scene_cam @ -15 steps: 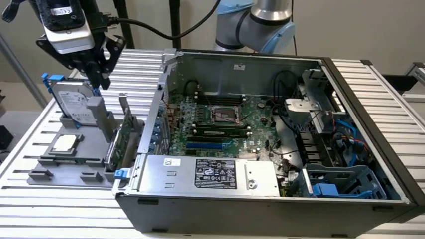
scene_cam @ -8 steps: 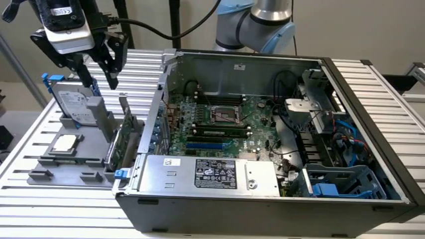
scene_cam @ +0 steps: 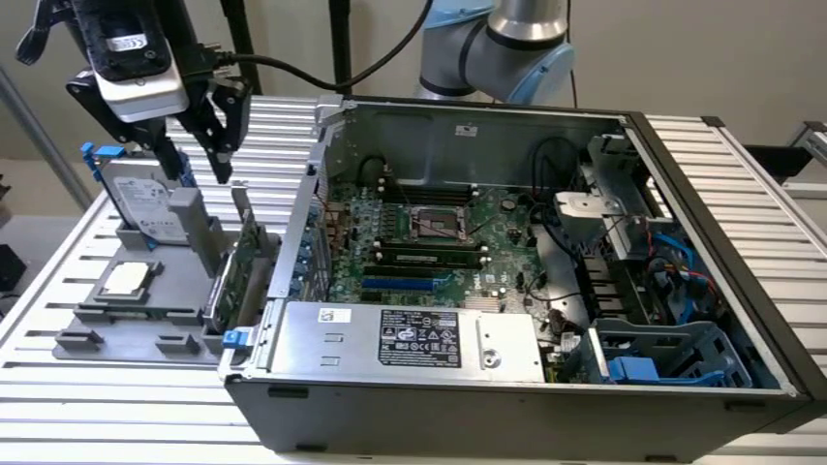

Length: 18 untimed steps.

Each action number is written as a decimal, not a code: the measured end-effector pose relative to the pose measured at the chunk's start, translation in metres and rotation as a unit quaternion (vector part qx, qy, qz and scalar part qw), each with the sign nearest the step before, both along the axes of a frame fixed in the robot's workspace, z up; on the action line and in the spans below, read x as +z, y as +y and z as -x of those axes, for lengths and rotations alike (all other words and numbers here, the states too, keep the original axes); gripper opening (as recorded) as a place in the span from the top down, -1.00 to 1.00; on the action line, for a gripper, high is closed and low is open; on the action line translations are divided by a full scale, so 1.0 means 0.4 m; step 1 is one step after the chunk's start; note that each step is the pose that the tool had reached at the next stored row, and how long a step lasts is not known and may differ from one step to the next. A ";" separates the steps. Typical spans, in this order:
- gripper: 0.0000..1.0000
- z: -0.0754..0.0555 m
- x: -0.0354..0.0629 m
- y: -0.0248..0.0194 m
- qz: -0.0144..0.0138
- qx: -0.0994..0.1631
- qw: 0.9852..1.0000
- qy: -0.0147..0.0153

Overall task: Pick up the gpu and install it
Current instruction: 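Pick up the gpu and move the gpu toward the slot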

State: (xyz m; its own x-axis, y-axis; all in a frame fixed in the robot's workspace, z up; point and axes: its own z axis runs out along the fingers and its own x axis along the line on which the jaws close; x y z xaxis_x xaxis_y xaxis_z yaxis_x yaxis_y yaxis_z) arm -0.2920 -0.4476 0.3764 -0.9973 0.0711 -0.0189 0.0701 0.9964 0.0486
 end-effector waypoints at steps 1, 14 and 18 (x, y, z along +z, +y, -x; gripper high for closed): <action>-1.00 0.000 -0.005 0.000 0.000 0.000 1.000 0.000; -1.00 0.002 -0.064 -0.005 0.000 0.000 1.000 0.000; -1.00 0.002 -0.082 -0.010 0.000 0.000 1.000 0.000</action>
